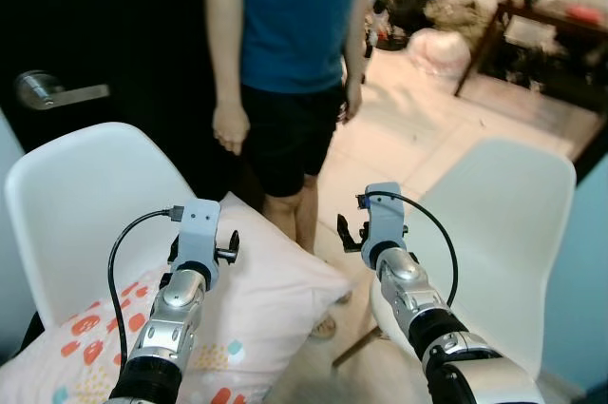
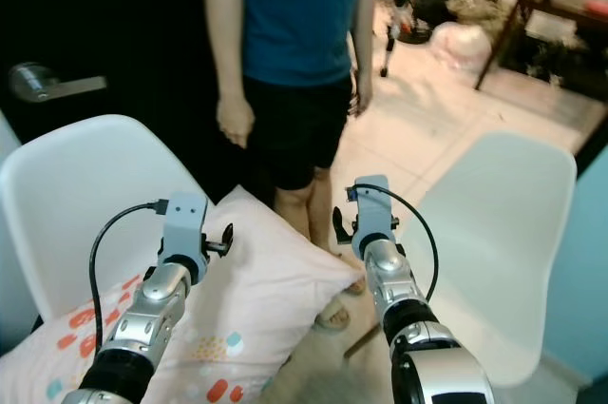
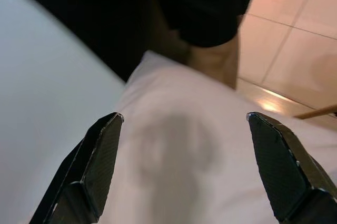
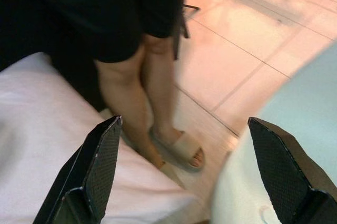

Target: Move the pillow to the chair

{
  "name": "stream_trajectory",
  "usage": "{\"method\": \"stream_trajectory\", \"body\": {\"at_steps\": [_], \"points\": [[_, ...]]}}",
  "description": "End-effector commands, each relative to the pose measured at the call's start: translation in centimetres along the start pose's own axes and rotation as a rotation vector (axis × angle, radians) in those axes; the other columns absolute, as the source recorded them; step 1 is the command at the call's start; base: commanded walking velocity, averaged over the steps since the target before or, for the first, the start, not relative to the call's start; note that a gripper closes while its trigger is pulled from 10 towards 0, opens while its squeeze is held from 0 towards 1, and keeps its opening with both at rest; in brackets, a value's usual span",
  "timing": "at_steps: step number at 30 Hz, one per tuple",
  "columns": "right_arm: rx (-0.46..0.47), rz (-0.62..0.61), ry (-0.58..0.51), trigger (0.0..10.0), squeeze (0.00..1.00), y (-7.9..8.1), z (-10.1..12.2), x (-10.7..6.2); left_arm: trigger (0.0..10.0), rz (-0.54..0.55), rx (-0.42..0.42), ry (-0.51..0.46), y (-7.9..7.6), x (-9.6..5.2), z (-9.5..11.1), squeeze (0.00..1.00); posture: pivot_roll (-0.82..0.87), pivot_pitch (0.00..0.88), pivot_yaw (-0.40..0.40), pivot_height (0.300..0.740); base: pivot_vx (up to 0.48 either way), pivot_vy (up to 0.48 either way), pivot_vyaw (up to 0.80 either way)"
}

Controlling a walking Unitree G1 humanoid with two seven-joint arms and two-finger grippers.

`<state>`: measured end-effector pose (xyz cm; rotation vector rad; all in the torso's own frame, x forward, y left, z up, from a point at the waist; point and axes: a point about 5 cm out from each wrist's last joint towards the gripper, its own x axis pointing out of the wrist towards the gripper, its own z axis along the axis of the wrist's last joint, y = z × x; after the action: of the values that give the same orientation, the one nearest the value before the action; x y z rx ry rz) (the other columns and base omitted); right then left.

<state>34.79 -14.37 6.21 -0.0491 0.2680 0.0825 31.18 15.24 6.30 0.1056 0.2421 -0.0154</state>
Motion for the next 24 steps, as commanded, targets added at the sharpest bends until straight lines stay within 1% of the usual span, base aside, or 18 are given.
{"method": "stream_trajectory", "body": {"at_steps": [1,13,18,24], "points": [[0.021,-0.011,-0.005,10.0,0.0,-0.4,0.1,0.0,10.0,-0.016,0.007,0.015,-0.5,0.1,-0.2,0.0,0.02,0.0,-0.055,0.74,0.0,0.0,-0.8],[0.025,-0.019,0.0,10.0,0.0,-0.7,-0.5,-0.3,10.0,-0.017,-0.004,0.027,-0.8,0.0,-0.7,0.0,0.01,0.0,-0.048,0.74,0.0,0.0,-0.8],[0.028,-0.027,-0.003,10.0,0.0,-1.0,-0.8,-0.5,10.0,-0.032,-0.025,0.019,-1.2,-0.1,-0.7,0.0,0.0,0.0,-0.042,0.74,0.0,0.0,-0.8],[0.026,-0.035,0.0,10.0,0.0,-1.1,-1.0,-0.6,10.0,-0.044,-0.025,0.022,-1.5,0.0,-0.9,0.0,0.0,0.0,-0.044,0.74,0.0,0.0,-0.8]]}}
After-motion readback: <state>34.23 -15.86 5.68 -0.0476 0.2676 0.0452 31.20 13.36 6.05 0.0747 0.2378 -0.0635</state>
